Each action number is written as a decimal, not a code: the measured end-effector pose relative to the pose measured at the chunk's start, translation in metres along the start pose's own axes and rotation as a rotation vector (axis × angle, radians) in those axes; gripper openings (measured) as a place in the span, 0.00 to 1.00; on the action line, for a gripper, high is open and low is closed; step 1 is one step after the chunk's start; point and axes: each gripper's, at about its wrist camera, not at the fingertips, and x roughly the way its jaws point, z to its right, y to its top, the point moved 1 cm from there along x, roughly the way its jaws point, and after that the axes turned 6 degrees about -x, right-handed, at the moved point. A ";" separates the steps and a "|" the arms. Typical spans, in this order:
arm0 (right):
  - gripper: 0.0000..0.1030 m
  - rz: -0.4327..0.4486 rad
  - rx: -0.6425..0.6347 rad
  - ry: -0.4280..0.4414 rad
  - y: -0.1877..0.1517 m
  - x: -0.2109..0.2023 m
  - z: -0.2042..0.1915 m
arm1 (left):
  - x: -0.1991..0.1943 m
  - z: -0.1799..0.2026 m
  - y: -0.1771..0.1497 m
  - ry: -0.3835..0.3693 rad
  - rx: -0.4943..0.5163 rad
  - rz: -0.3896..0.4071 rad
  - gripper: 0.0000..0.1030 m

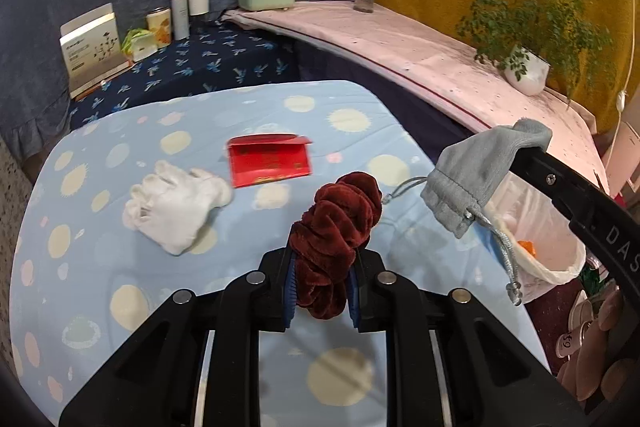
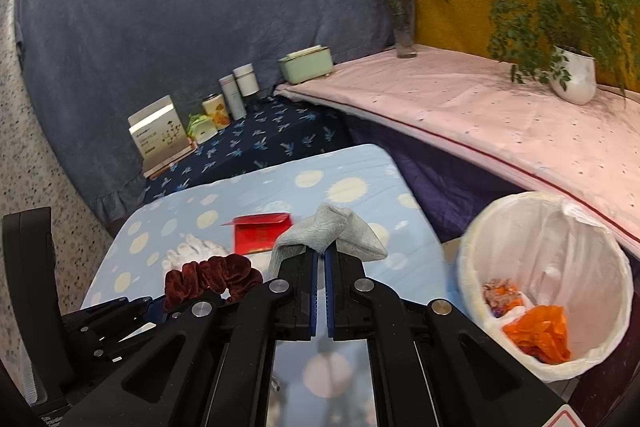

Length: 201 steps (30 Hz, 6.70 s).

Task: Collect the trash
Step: 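Carry the scrunchie and grey pouch over the bin and open both tools, then move both tools back over the white glove and red card, then grasp the white glove with the left tool while the right tool grasps the red card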

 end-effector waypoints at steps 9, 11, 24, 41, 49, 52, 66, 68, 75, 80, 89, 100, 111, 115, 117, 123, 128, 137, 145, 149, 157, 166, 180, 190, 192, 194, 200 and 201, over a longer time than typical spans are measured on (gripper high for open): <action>0.03 0.041 0.079 -0.080 -0.003 -0.032 0.066 | 0.001 0.069 -0.001 -0.057 0.082 -0.006 0.18; 0.03 0.045 0.097 -0.097 -0.004 -0.037 0.081 | 0.002 0.083 -0.001 -0.071 0.099 -0.011 0.18; 0.03 0.035 0.176 -0.217 -0.021 -0.053 0.160 | 0.017 0.160 -0.010 -0.139 0.195 -0.045 0.19; 0.22 0.023 0.272 -0.294 -0.031 -0.056 0.210 | 0.040 0.222 -0.005 -0.185 0.259 -0.075 0.22; 0.30 0.046 0.273 -0.297 -0.030 -0.065 0.213 | 0.042 0.231 0.000 -0.187 0.234 -0.043 0.62; 0.32 0.050 0.275 -0.294 -0.029 -0.066 0.213 | 0.040 0.230 0.001 -0.177 0.238 -0.026 0.66; 0.38 0.047 0.235 -0.266 -0.024 -0.065 0.188 | 0.036 0.201 0.004 -0.130 0.194 -0.022 0.66; 0.40 0.048 0.228 -0.264 -0.023 -0.065 0.182 | 0.035 0.193 0.004 -0.121 0.183 -0.020 0.66; 0.40 0.037 0.190 -0.238 -0.019 -0.058 0.155 | 0.030 0.157 0.009 -0.080 0.126 -0.012 0.70; 0.40 0.028 0.159 -0.217 -0.016 -0.049 0.132 | 0.028 0.126 0.011 -0.037 0.082 -0.001 0.72; 0.40 0.002 0.103 -0.170 -0.013 -0.030 0.088 | 0.028 0.065 0.012 0.032 0.000 0.002 0.73; 0.40 -0.038 0.039 -0.113 -0.015 -0.003 0.039 | 0.026 0.006 0.013 0.100 -0.071 0.018 0.80; 0.40 -0.083 -0.013 -0.073 -0.021 0.029 -0.003 | 0.037 -0.046 0.010 0.159 -0.107 0.002 0.80; 0.40 -0.098 -0.029 -0.058 -0.023 0.043 -0.015 | 0.045 -0.065 0.009 0.181 -0.119 -0.009 0.80; 0.40 -0.106 -0.035 -0.051 -0.024 0.050 -0.022 | 0.049 -0.074 0.009 0.190 -0.121 -0.014 0.80; 0.40 -0.127 -0.045 -0.021 -0.028 0.076 -0.038 | 0.064 -0.094 0.008 0.206 -0.132 -0.031 0.80; 0.40 -0.150 -0.062 -0.009 -0.031 0.097 -0.050 | 0.080 -0.110 0.010 0.220 -0.136 -0.047 0.80; 0.40 -0.171 -0.070 0.018 -0.036 0.131 -0.067 | 0.100 -0.133 0.012 0.224 -0.145 -0.067 0.71; 0.40 -0.191 -0.082 0.031 -0.041 0.149 -0.079 | 0.102 -0.141 0.015 0.201 -0.147 -0.067 0.42; 0.40 -0.193 -0.081 0.033 -0.042 0.152 -0.082 | 0.100 -0.146 0.017 0.178 -0.169 -0.071 0.27; 0.40 -0.187 -0.087 0.036 -0.041 0.153 -0.085 | 0.095 -0.143 0.018 0.168 -0.178 -0.072 0.17; 0.40 -0.163 -0.056 0.075 -0.029 0.151 -0.085 | 0.077 -0.144 0.027 0.162 -0.204 -0.033 0.17; 0.40 -0.118 0.036 0.082 0.003 0.179 -0.072 | 0.065 -0.153 0.047 0.161 -0.218 0.002 0.17; 0.38 -0.220 0.143 0.160 -0.016 0.221 -0.062 | 0.076 -0.157 0.040 0.160 -0.216 -0.016 0.17; 0.33 -0.225 0.137 0.172 -0.019 0.222 -0.065 | 0.079 -0.157 0.038 0.159 -0.219 -0.026 0.17; 0.27 -0.236 0.136 0.190 -0.023 0.223 -0.067 | 0.081 -0.157 0.037 0.155 -0.219 -0.031 0.17; 0.22 -0.258 0.130 0.240 -0.031 0.218 -0.075 | 0.081 -0.149 0.030 0.140 -0.209 -0.043 0.17; 0.22 -0.258 0.125 0.245 -0.032 0.215 -0.077 | 0.081 -0.147 0.029 0.138 -0.206 -0.045 0.17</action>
